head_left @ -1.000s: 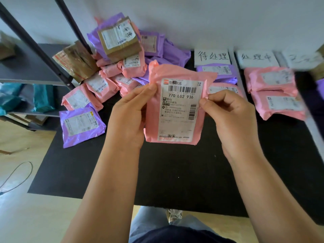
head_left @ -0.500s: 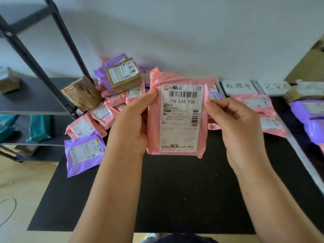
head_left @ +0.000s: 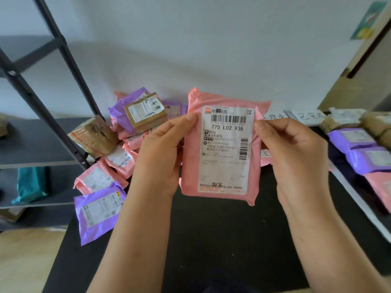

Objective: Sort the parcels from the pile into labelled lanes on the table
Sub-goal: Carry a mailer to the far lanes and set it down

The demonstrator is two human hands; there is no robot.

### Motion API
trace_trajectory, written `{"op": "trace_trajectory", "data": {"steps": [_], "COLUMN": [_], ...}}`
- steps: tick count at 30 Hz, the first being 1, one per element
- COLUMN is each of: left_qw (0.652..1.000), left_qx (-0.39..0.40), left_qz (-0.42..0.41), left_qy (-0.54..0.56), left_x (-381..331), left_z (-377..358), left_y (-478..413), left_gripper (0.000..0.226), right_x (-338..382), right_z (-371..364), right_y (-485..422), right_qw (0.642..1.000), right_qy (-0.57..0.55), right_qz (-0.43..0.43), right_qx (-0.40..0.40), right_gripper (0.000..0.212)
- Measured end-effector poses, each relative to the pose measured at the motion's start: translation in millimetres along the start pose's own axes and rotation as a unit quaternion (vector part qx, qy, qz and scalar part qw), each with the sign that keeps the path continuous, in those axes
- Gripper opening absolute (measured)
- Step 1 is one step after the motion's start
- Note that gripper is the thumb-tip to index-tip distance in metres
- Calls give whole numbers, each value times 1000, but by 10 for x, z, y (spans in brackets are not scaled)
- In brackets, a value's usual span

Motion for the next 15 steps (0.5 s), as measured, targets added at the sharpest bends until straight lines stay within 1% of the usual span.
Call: {"op": "trace_trajectory", "data": {"steps": [3,6,7,10,12,15], "left_qw": [999,995,994,990,983,972], "left_qx": [-16,-30,-34,-46,-47,-17], "left_qz": [-25,-42,-44,-48,-48,-25], "left_qy": [-44,-87,-97,-126,-169,-233], "left_x": [-35,-58,-46,29,113,332], "left_z": [59,91,93,54,8,-163], "left_y": [-5,-12,-20,-28,-32,-23], "left_gripper": [26,14,12,12,9,7], "right_x": [-20,-72,-89,-83,-34,-21], "right_z": [1,31,65,216,262,328], "right_y": [11,28,44,143,227,403], "right_qw": [1000,999,997,988,976,949], "right_qy": [13,46,66,141,207,307], "right_qz": [-9,-16,-17,1,31,69], "right_qx": [-9,-25,-36,-69,-57,-26], "right_gripper": [12,4,5,20,28,33]}}
Point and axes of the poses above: each hand's wrist, its own y-axis away from the middle knuckle, its own z-axis out of the back of the hand, x = y × z, the point moved 9 cm from there along -y, towards the middle knuckle, and after that the axes turned 7 degrees about z, right-handed, at the moved point
